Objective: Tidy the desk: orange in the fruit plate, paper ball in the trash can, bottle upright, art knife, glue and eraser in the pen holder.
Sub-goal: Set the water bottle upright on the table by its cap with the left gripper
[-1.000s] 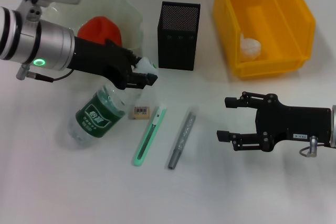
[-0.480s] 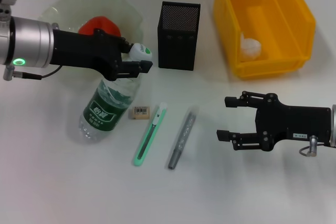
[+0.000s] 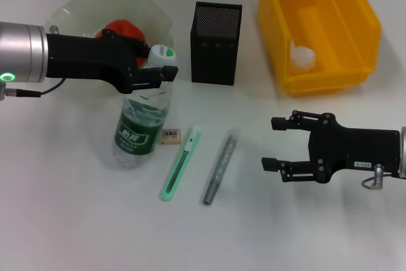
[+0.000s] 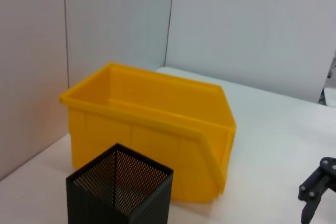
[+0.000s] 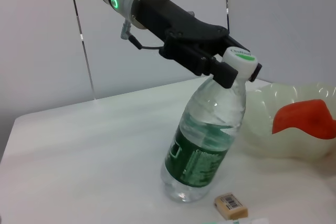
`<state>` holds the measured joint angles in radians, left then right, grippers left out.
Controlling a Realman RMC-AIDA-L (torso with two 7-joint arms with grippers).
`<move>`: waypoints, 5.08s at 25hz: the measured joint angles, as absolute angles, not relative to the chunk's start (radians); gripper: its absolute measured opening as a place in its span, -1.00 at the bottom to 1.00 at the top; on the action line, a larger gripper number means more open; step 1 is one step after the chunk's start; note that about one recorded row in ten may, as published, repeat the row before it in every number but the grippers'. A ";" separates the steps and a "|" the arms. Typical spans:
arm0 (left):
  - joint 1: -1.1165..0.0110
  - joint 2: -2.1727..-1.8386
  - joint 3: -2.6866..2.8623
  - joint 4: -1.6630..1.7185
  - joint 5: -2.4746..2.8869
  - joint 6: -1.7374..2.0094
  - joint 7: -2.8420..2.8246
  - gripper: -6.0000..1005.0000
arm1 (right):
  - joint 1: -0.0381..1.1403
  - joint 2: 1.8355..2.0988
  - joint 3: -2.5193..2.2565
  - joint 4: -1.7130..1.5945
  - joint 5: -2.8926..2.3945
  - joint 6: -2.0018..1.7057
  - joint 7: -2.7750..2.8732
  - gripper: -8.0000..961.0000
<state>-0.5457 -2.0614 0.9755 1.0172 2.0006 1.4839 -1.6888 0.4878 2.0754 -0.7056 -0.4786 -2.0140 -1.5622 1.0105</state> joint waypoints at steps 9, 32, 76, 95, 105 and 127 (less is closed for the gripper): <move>-0.523 -2.060 0.916 1.012 1.958 1.514 -1.631 -0.06 | 0.488 2.075 -0.706 -0.480 -2.014 -1.567 1.013 0.70; -0.402 -2.058 0.856 0.991 1.791 1.559 -1.428 -0.03 | 0.488 2.077 -0.706 -0.485 -2.004 -1.583 1.014 0.70; -0.347 -2.014 0.554 0.780 1.765 1.568 -1.219 0.04 | 0.489 2.077 -0.710 -0.486 -2.002 -1.595 1.006 0.70; -0.348 -2.015 0.537 0.739 1.761 1.502 -1.167 0.07 | 0.491 2.077 -0.705 -0.486 -2.002 -1.597 1.006 0.70; -0.350 -2.018 0.537 0.738 1.762 1.491 -1.164 0.08 | 0.492 2.077 -0.706 -0.486 -2.002 -1.597 1.006 0.70; -0.346 -2.022 0.542 0.738 1.765 1.483 -1.153 0.12 | 0.494 2.077 -0.706 -0.486 -2.002 -1.597 1.009 0.70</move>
<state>-0.3458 -2.0217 0.5418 0.7378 1.7649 1.4832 -1.1535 0.4940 2.0769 -0.7056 -0.4862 -2.0018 -1.5969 1.0086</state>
